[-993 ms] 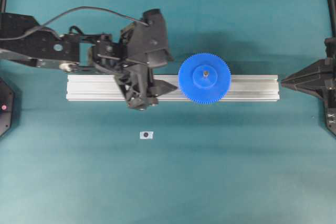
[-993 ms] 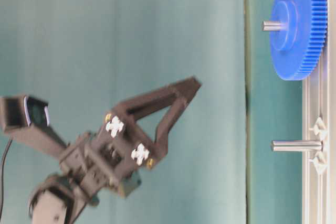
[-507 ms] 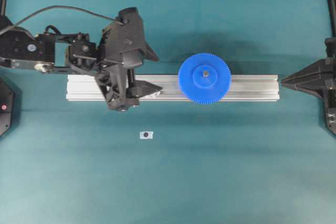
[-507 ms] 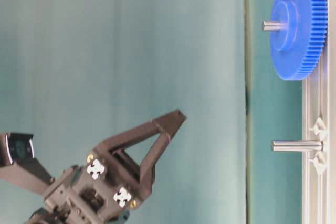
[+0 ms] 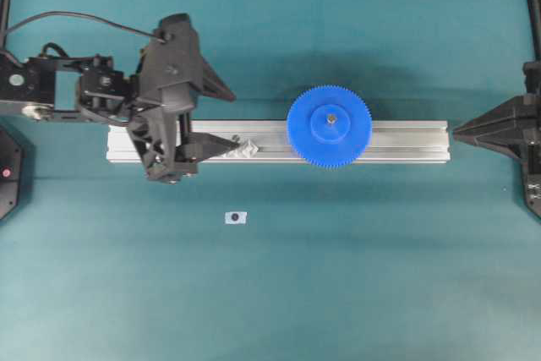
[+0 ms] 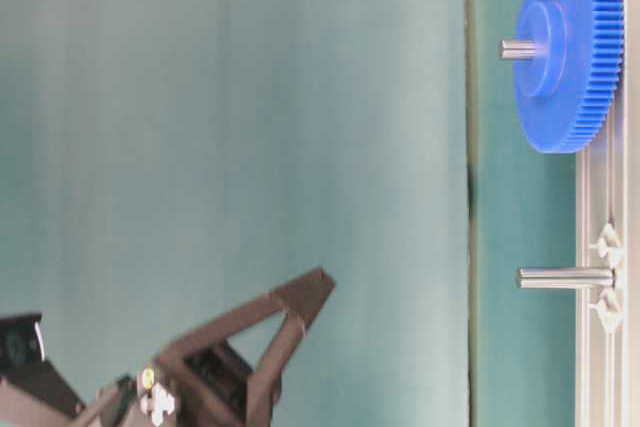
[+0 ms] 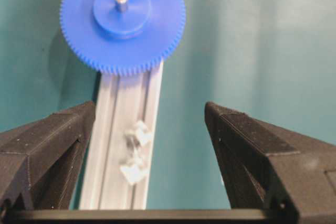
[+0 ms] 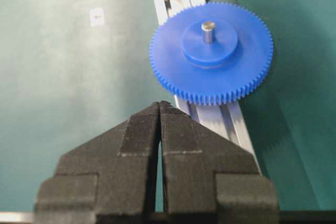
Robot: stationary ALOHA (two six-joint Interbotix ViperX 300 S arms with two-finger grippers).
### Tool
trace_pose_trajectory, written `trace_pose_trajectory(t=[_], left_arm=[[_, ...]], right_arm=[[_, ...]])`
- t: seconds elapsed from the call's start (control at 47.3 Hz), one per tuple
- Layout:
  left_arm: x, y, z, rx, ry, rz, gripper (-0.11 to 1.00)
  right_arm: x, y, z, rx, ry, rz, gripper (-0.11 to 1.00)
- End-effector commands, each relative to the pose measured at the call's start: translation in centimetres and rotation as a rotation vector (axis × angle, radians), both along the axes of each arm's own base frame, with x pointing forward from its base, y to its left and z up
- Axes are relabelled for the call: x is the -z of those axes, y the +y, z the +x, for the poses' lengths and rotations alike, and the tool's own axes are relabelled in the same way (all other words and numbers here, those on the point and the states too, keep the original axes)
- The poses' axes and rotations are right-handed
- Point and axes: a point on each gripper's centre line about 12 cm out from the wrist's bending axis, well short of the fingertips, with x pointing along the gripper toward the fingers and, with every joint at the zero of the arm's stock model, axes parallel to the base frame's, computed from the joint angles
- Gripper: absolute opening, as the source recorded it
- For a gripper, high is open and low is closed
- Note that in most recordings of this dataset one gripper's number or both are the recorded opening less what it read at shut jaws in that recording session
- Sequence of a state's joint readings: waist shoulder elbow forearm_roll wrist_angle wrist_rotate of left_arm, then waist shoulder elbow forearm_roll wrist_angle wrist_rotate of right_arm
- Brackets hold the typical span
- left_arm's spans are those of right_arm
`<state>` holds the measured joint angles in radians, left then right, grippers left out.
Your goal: Find the location of the shaft and insert the large gear.
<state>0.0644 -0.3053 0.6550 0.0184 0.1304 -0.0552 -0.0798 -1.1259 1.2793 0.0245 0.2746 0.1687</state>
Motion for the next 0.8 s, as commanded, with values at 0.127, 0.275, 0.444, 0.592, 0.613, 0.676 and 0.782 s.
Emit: trace_pose_trajectory(t=[0.127, 0.275, 0.444, 0.592, 0.613, 0.676, 0.782], left_arm=[[-1.5, -0.4, -1.3, 0.014, -0.050, 0.010, 0.86], [-1.8, -0.5, -1.9, 0.015, -0.059, 0.009, 0.86], [-1.8, -0.7, -2.4, 0.018, -0.064, 0.009, 0.85], [-1.9, -0.9, -2.9, 0.025, -0.069, 0.009, 0.85], [-1.9, -0.9, -3.0, 0.025, -0.069, 0.009, 0.85], [-2.0, -1.0, -3.1, 0.027, -0.073, 0.009, 0.85], [-2.0, -1.0, -3.3, 0.028, -0.075, 0.010, 0.85]], right_arm=[[-0.3, 0.0, 0.1, 0.005, -0.010, 0.006, 0.02], [-0.3, 0.0, 0.1, 0.005, -0.010, 0.006, 0.02], [-0.4, 0.0, 0.1, 0.005, -0.014, 0.006, 0.02], [-0.5, 0.0, -0.1, 0.005, -0.026, 0.005, 0.02], [-0.5, 0.0, -0.1, 0.005, -0.028, 0.003, 0.02], [-0.6, 0.0, -0.2, 0.005, -0.034, 0.004, 0.02], [-0.5, 0.0, -0.3, 0.005, -0.023, 0.005, 0.02]])
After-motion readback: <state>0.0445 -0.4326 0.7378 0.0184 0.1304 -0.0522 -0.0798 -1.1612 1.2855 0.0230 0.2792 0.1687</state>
